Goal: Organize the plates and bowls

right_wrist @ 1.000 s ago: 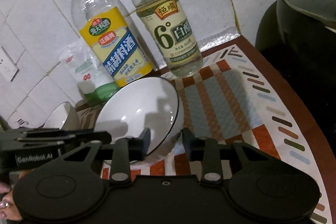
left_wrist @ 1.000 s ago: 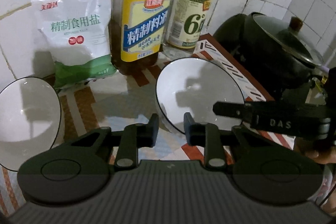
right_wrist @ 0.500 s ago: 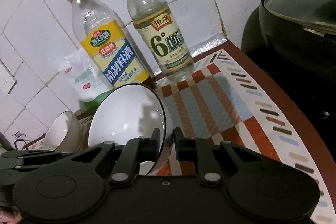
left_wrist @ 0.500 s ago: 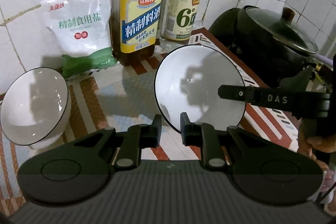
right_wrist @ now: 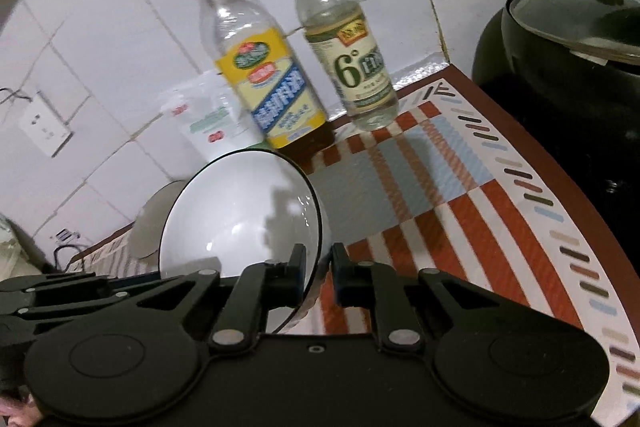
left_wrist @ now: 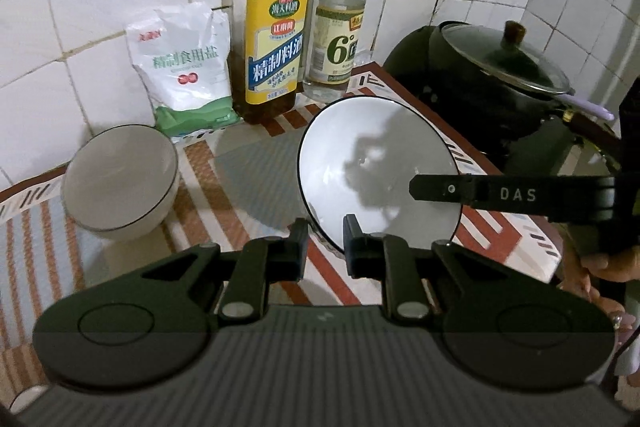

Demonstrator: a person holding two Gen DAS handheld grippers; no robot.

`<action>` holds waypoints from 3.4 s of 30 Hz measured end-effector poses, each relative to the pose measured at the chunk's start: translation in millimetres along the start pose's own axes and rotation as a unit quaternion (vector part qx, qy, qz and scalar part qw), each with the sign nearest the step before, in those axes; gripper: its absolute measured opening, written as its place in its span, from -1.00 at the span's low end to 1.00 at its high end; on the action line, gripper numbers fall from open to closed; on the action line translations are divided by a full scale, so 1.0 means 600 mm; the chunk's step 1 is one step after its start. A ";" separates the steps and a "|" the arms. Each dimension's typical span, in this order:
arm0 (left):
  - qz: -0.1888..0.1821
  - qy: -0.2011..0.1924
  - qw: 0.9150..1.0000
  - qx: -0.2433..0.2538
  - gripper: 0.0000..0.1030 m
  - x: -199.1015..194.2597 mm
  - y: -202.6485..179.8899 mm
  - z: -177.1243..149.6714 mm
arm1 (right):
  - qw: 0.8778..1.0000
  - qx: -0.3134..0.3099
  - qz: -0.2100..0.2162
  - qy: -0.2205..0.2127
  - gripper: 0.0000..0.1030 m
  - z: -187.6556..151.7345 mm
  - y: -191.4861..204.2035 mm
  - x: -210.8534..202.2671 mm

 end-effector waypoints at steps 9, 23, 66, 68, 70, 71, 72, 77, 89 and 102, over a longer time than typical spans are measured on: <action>0.000 0.003 1.000 0.006 -0.68 -0.108 -0.008 -0.025 | 1.000 -0.022 0.015 0.002 -0.67 -0.028 0.057 -0.080; 0.016 0.033 0.999 -0.004 -0.68 -0.172 0.005 -0.111 | 0.998 -0.031 0.035 0.033 -0.67 -0.115 0.093 -0.105; -0.020 -0.037 0.999 0.007 -0.09 -0.186 0.050 -0.127 | 0.978 -0.189 0.075 -0.044 -0.34 -0.158 0.108 -0.120; -0.016 -0.068 0.997 0.022 0.00 -0.206 0.059 -0.119 | 0.976 -0.190 0.095 -0.056 -0.23 -0.150 0.111 -0.134; -0.009 -0.093 0.995 0.035 0.06 -0.225 0.069 -0.111 | 0.971 -0.199 0.111 -0.072 -0.04 -0.142 0.117 -0.146; -0.007 -0.102 0.994 0.038 0.11 -0.231 0.074 -0.108 | 0.969 -0.203 0.116 -0.076 0.00 -0.139 0.120 -0.149; -0.005 -0.111 0.993 0.040 0.15 -0.237 0.079 -0.103 | 0.967 -0.206 0.124 -0.079 0.07 -0.135 0.125 -0.152; 0.015 -0.144 0.988 0.050 0.32 -0.253 0.111 -0.077 | 0.967 -0.188 0.162 -0.056 0.22 -0.111 0.144 -0.137; 0.063 -0.069 0.996 -0.015 0.37 -0.151 0.220 -0.022 | 0.968 -0.166 0.184 0.039 0.27 -0.044 0.179 0.003; 0.087 -0.008 0.993 -0.083 0.09 -0.027 0.312 -0.013 | 0.972 -0.112 0.174 0.109 0.27 -0.009 0.172 0.195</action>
Point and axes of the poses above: each gripper's, at about its wrist camera, not at the fingertips, and x roughly the way its jaws point, y to its left, z to its top, the point moved 7 cm from there along x, roughly the way its jaws point, and after that the axes turned 10 degrees about -y, right-handed, at the moved point
